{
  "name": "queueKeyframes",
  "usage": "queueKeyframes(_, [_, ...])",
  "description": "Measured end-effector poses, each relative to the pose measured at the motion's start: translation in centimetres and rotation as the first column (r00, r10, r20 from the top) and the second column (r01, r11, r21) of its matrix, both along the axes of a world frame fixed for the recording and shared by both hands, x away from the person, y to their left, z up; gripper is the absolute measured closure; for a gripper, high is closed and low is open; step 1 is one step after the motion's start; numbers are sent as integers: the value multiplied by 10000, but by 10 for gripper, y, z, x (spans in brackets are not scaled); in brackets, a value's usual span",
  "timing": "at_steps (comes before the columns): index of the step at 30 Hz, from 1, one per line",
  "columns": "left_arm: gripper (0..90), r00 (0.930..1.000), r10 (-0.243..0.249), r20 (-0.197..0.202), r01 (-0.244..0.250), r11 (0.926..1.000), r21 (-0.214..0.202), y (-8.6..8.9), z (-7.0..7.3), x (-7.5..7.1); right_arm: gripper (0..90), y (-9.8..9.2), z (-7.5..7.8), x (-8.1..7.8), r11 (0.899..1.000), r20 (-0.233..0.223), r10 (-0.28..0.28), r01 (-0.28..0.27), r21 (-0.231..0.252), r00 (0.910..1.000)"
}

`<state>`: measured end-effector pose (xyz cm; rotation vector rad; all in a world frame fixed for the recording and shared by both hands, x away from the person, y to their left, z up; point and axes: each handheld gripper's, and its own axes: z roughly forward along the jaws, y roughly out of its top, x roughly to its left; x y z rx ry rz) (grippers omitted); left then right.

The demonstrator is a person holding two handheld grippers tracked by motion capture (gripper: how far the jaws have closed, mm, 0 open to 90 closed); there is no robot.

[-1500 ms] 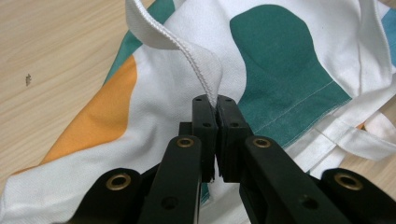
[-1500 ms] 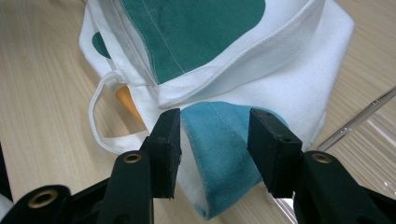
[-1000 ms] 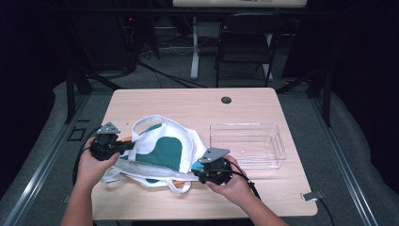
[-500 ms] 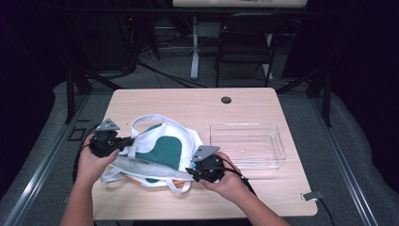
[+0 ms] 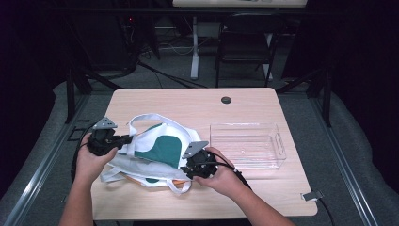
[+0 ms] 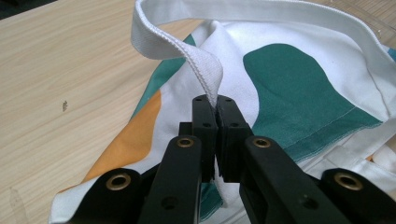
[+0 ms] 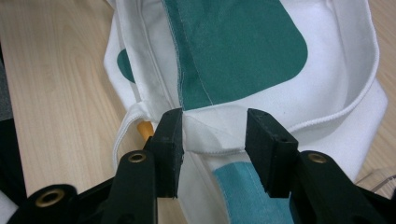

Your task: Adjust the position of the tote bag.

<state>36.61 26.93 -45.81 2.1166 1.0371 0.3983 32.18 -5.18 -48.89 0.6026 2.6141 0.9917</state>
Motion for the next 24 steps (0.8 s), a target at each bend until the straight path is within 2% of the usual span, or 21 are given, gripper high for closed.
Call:
queueKeyframes(5, [874, 10000, 43, 51, -43, 10000, -54, 0, 0, 0, 582, 5, 2, 3, 9998, 85, 43, -41, -201, 10000])
queueKeyframes(6, [874, 10000, 63, 72, -63, 10000, -54, 1, 0, 0, 585, 10, 1, 4, 9999, 137, 11, -10, -114, 9999])
queueKeyframes(9, [874, 9999, 80, 80, -79, 9999, -85, 1, 1, 0, 586, 14, 0, 6, 9992, 159, 160, -154, -365, 9997])
queueKeyframes(13, [874, 9999, 75, 93, -74, 9999, -71, 1, 1, 0, 590, 22, -3, 6, 9991, 127, 232, -227, -356, 9997])
queueKeyframes(14, [874, 9999, 76, 91, -76, 9999, -78, 1, 1, 0, 591, 23, -3, 7, 9983, 151, 300, -292, -510, 9994])
queueKeyframes(24, [874, 10000, 64, 55, -64, 10000, -44, 1, 0, 0, 637, 40, -10, 9, 9955, 289, 495, -470, -828, 9984])
